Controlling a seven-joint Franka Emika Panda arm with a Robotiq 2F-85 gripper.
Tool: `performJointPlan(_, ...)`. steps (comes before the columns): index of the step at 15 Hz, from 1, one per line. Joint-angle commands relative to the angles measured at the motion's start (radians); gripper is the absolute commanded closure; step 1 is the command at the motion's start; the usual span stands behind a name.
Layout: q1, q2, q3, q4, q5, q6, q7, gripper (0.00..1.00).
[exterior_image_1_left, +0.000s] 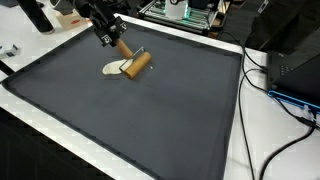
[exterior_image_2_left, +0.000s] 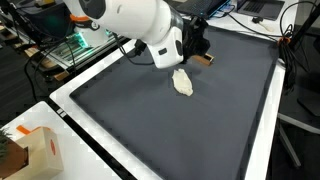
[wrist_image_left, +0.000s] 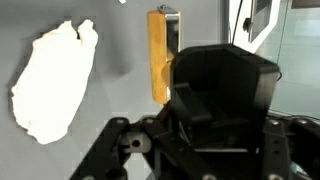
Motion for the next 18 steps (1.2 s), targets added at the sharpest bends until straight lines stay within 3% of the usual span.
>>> performJointPlan(1,0.022,-0.029,-0.005,-0.026,-0.037,0.051,0.049,0.77)
performJointPlan(8,0.038,-0.045,0.004,-0.032,-0.108,0.122,0.107,0.77)
performJointPlan(18,0.035,-0.060,0.022,-0.028,-0.163,0.135,0.158,0.77)
